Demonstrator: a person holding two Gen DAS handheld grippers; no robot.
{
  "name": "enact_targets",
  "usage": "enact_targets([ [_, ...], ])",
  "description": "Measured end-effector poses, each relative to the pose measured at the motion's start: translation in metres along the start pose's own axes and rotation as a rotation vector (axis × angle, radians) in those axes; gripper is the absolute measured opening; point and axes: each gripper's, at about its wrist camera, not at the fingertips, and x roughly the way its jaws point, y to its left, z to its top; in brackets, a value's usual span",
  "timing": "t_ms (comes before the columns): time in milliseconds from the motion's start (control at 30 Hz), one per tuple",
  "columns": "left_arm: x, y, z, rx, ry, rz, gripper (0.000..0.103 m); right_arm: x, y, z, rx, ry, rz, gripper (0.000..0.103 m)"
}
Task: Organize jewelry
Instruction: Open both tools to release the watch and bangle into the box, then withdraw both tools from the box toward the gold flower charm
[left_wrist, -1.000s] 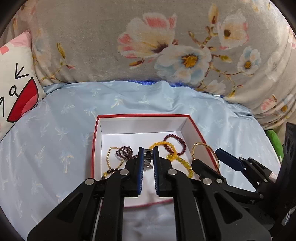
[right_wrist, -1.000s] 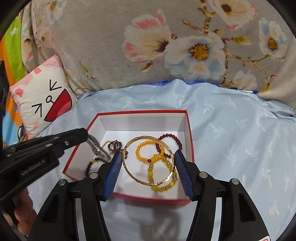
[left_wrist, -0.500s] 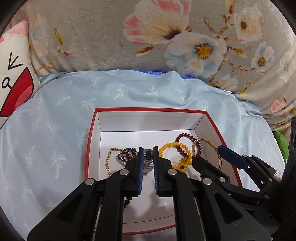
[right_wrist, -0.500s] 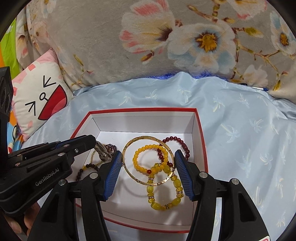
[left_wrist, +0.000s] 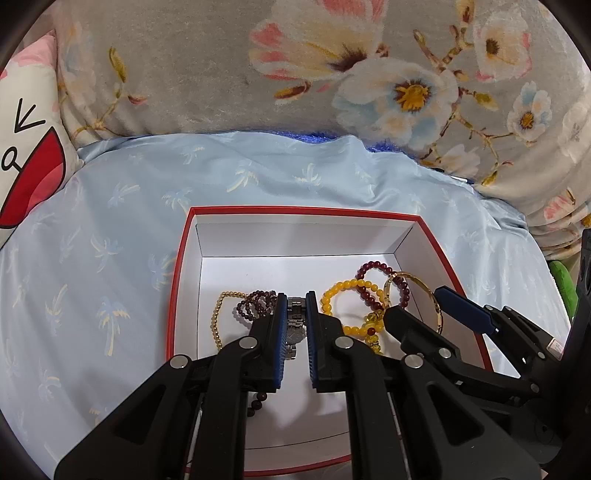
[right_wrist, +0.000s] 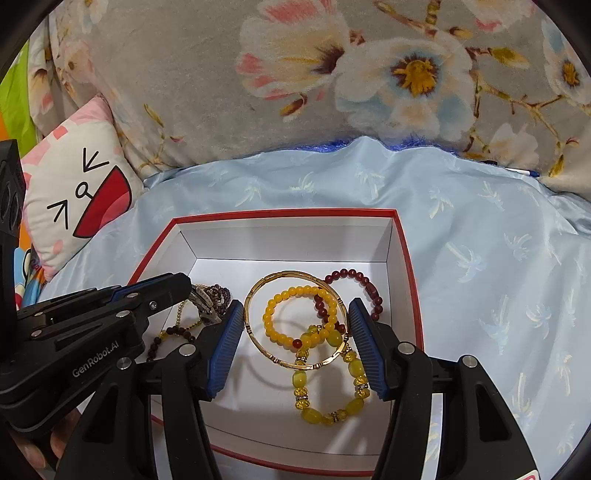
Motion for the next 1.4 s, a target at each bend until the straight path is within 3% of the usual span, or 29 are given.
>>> enact_targets([
  [300, -0.005, 0.003, -0.005, -0.012, -0.01, 0.008, 0.017, -0.002, 0.002, -0.002, -0.003, -0.003, -0.008, 0.059],
  [433, -0.019, 0.004, -0.008, -0.019, -0.025, 0.016, 0.029, -0.016, 0.0, -0.004, 0.01, -0.019, -0.011, 0.062],
  [1033, -0.087, -0.007, -0.059, -0.02, -0.004, 0.031, 0.029, -0.097, 0.008, -0.057, 0.044, -0.009, -0.011, 0.062],
  [1400, -0.107, -0.015, -0.096, -0.015, 0.029, 0.029, 0.029, -0.12, 0.015, -0.103, 0.027, 0.039, -0.019, 0.062],
])
